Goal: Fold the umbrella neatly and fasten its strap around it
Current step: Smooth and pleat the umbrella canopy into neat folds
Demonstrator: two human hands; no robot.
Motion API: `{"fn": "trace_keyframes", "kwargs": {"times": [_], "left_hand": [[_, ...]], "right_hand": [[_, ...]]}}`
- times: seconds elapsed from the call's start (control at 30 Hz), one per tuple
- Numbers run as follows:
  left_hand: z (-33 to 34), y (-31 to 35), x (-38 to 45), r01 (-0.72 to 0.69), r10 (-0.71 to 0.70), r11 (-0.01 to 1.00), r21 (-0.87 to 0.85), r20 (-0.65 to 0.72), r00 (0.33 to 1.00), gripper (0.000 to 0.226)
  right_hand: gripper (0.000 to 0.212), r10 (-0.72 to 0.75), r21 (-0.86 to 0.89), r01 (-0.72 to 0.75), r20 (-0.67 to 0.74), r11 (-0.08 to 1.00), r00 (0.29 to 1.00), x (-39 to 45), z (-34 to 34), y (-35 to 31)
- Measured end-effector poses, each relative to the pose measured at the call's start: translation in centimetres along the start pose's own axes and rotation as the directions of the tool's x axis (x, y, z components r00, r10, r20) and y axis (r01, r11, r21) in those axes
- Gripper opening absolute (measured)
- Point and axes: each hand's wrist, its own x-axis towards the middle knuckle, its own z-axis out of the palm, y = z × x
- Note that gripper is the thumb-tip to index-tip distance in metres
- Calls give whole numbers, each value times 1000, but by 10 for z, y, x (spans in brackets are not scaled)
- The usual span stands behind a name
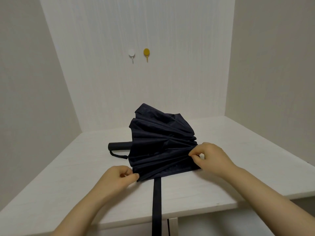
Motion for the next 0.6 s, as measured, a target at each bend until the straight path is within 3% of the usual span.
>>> {"fn": "trace_keyframes", "kwargs": {"times": [0.1, 0.17, 0.37, 0.47, 0.6], "left_hand": [[7, 4, 1, -8, 8, 1000, -10, 22, 1000, 9], [11, 4, 5, -17, 17, 1000, -5, -43, 999, 22], [8, 10, 24, -48, 5, 960, -277, -156, 988, 28], [9, 17, 28, -85, 23, 927, -365, -170, 985, 25], [15, 25, 30, -106, 9, 863, -494, -196, 981, 26]], "right_hand": [[28, -8, 25, 6, 84, 1000, 996, 3, 8, -3], [30, -12, 27, 9, 128, 1000, 992, 4, 15, -2], [28, -16, -13, 20, 221, 1000, 975, 6, 22, 1], [29, -5, -12, 6, 96, 1000, 995, 9, 24, -1], [29, -4, 112, 16, -103, 994, 995, 16, 27, -8]]}}
